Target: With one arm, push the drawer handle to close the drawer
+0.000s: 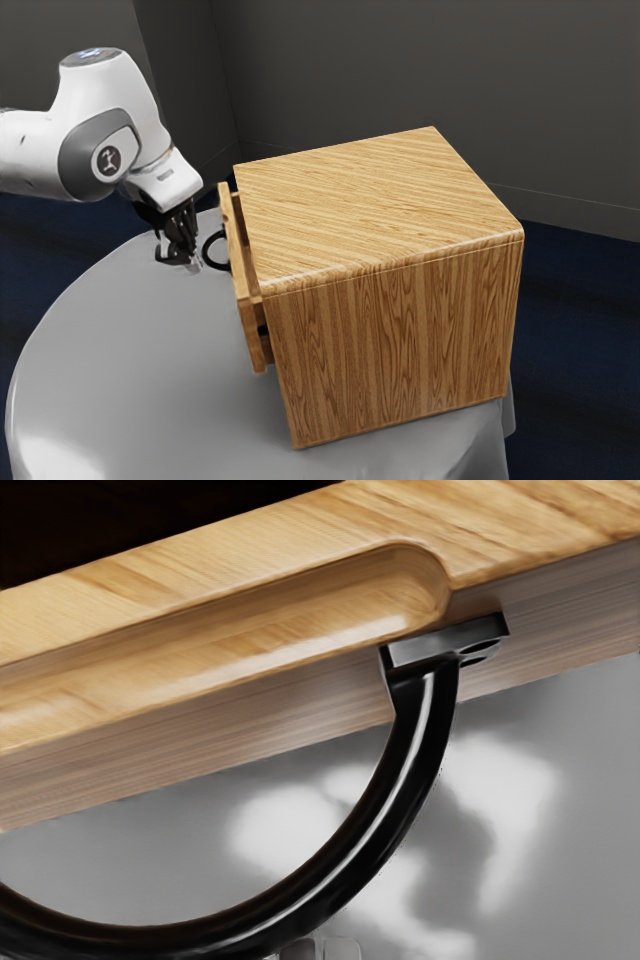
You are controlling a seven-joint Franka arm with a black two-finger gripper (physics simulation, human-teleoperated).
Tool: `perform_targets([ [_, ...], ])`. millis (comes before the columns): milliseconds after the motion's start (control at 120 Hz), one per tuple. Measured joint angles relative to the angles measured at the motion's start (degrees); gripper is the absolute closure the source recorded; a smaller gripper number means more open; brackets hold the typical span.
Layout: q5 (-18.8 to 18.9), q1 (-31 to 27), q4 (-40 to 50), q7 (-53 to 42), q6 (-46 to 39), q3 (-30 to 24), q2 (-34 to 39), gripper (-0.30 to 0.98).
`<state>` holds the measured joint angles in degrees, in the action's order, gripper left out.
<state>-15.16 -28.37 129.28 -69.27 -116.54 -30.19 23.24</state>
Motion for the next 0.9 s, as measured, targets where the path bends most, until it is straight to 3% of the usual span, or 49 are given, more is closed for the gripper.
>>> perform_targets([
  [900,0.47,-0.23,-1.41,3.27,-2.3,-1.78,-1.96,0.79],
])
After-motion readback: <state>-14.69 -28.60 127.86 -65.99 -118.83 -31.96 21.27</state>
